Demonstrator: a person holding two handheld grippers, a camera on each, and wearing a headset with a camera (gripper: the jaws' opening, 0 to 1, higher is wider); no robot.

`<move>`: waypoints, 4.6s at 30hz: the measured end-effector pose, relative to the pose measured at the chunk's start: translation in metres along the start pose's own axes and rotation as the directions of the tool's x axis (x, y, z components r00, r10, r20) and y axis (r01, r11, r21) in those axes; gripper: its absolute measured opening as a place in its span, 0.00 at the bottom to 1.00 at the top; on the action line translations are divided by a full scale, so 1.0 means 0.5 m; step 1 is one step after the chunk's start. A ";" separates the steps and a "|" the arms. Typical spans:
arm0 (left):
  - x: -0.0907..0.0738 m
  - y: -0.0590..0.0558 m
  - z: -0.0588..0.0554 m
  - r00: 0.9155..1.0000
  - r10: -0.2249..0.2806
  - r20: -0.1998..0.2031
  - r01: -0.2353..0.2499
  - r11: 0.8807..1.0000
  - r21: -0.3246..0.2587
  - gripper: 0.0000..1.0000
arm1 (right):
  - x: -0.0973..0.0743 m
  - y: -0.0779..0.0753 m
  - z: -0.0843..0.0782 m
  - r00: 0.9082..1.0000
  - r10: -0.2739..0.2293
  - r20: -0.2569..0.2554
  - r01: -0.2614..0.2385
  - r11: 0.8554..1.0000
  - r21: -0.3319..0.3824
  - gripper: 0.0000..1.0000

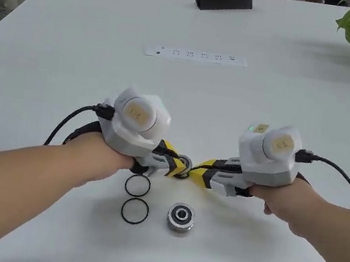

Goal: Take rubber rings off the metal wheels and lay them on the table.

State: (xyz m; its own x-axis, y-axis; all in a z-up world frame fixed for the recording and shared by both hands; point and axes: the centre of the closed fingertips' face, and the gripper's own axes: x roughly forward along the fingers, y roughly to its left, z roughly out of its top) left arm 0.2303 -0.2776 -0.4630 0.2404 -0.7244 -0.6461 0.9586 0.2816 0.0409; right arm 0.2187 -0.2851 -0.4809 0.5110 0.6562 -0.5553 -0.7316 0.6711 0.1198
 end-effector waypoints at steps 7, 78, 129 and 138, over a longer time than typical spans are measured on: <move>0.000 0.000 0.000 1.000 0.009 -0.007 -0.009 1.000 0.004 0.07 | -0.001 0.001 0.000 0.999 -0.031 -0.019 0.030 0.998 -0.053 0.00; 0.001 -0.003 0.000 0.998 0.046 -0.033 -0.046 0.999 0.002 0.06 | -0.017 -0.009 0.034 0.991 -0.064 0.115 0.021 0.939 0.342 0.00; 0.001 -0.006 0.002 0.999 0.031 -0.017 -0.031 0.999 0.009 0.08 | -0.037 0.018 0.045 0.984 0.009 0.179 -0.082 0.912 0.402 0.00; -0.013 -0.018 0.004 1.000 0.001 -0.013 0.000 0.999 0.035 0.16 | -0.039 0.015 0.053 0.982 0.009 0.190 -0.087 0.908 0.409 0.00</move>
State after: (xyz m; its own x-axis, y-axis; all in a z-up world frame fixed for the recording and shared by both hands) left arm 0.2205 -0.2770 -0.4577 0.2392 -0.7157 -0.6561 0.9632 0.2601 0.0675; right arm 0.2149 -0.2838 -0.4474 0.5809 0.7155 -0.3882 -0.5244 0.6937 0.4937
